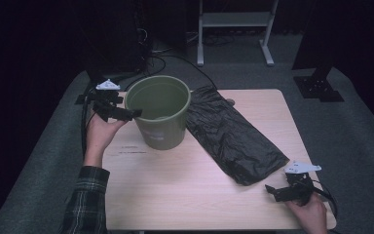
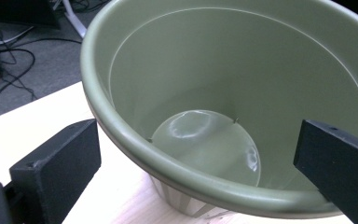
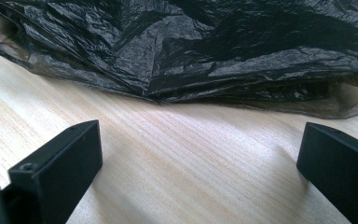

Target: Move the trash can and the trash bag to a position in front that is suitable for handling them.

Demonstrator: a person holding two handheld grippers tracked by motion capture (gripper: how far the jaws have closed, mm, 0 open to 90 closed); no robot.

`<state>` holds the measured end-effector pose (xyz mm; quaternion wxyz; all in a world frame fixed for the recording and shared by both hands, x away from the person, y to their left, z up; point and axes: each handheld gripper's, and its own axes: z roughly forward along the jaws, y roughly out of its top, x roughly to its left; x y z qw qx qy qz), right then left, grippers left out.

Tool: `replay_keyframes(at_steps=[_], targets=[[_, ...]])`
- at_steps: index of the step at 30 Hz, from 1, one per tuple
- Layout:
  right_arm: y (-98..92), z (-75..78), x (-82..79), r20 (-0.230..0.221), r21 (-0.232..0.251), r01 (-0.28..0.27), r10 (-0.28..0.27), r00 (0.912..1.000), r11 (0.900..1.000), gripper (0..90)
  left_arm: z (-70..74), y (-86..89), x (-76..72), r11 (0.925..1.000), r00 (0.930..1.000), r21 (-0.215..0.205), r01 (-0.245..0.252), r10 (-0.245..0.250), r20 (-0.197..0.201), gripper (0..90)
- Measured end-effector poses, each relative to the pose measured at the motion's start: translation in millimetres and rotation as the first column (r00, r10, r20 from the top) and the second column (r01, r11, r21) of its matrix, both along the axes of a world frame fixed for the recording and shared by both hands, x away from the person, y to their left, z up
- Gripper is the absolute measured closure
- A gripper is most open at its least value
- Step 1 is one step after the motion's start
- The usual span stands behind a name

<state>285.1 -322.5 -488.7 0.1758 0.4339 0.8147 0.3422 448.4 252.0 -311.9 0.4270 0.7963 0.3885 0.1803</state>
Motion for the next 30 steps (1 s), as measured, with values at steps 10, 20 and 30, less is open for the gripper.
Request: replay_keyframes(at_steps=[10,20,30], targets=[[0.0,0.0,0.0,0.0,0.0,0.0,0.0,1.0,1.0,0.0,-2.9,-3.8,5.1,0.9999,1.0,0.014,-0.003,0.003,0.0,0.0],[0.0,0.0,0.0,0.0,0.0,0.0,0.0,1.0,1.0,0.0,-9.2,-8.7,12.0,0.9999,0.9996,-0.008,0.011,-0.011,-0.026,0.0],[0.0,0.0,0.0,0.0,0.0,0.0,0.0,1.0,1.0,0.0,-8.6,-15.8,2.0,0.9993,0.9992,0.016,0.034,-0.034,-0.023,0.0]])
